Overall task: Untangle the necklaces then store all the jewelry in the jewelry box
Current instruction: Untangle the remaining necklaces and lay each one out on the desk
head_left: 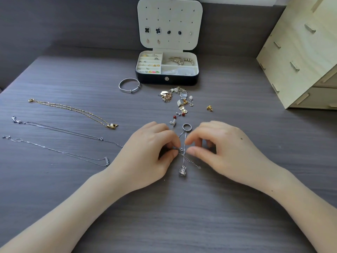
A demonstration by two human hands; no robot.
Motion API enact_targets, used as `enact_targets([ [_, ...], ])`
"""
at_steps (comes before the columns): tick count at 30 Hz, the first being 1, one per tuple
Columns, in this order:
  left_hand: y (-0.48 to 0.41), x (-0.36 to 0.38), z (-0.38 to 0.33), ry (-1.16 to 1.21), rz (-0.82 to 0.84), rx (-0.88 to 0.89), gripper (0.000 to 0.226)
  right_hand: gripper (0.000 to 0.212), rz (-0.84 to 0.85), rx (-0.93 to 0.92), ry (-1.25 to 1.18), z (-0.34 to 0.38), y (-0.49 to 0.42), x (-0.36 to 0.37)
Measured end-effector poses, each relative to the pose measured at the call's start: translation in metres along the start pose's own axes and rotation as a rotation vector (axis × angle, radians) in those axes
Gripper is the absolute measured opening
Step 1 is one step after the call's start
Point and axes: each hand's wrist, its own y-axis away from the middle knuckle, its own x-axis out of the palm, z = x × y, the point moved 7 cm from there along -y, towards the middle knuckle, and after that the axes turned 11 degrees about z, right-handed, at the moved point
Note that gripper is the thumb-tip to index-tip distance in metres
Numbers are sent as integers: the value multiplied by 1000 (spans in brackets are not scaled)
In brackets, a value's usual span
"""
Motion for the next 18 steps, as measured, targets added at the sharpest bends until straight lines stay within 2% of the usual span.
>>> enact_targets([
  [7,-1,1,-1,-10,-6,5,9,5,128,-24,84,-6,-19,7],
  [12,-4,3,1,25,1,-18,8,8,186,-58,102,-8,-20,13],
  [15,-6,5,0,43,3,-21,12,6,167,-55,-8,-14,-15,7],
  [18,-8,7,-1,70,8,-18,19,14,116,-85,-88,-14,-12,0],
])
